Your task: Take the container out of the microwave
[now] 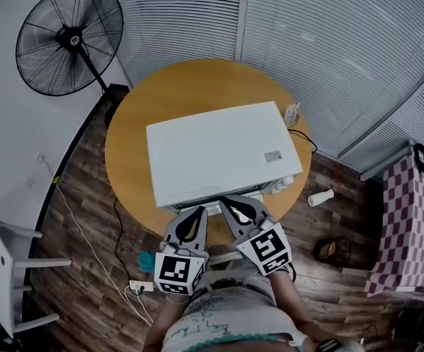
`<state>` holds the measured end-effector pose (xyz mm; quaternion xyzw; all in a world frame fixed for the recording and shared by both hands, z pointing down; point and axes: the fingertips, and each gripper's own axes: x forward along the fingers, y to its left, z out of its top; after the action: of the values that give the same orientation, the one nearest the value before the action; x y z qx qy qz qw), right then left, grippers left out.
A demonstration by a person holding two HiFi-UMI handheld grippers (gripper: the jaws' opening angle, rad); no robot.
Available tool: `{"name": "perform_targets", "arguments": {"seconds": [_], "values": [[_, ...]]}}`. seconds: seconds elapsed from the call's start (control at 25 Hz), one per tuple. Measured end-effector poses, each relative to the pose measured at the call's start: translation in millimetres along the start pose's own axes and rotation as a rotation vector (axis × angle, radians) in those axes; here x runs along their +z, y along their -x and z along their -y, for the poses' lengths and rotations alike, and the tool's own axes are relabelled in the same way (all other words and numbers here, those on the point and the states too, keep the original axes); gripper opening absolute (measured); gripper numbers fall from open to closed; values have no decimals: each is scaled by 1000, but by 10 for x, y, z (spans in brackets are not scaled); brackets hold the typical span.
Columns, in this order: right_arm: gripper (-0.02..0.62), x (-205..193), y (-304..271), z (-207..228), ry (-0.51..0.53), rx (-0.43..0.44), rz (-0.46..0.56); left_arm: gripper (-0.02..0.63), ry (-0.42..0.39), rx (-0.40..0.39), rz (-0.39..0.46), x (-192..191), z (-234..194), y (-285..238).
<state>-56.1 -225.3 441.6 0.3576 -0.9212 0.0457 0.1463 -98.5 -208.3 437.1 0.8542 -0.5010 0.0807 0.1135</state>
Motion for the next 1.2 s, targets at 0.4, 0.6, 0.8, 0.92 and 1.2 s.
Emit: {"name": "perform_targets", "arguments": {"seconds": [0.4, 0.6, 0.8, 0.92, 1.2], "values": [[-6, -222, -88, -45, -11, 26, -46, 15, 2, 0, -19, -54, -6, 8], [-6, -431, -177, -38, -17, 39, -82, 15, 10, 7, -35, -101, -20, 32], [-6, -673, -310, -40, 20, 46, -121, 15, 15, 20, -48, -150, -58, 51], [-6, -785, -381, -56, 27, 53, -126, 15, 19, 31, -56, -191, -83, 62], [-6, -1058, -529, -62, 15, 71, -172, 15, 33, 48, -80, -288, -116, 106]]}}
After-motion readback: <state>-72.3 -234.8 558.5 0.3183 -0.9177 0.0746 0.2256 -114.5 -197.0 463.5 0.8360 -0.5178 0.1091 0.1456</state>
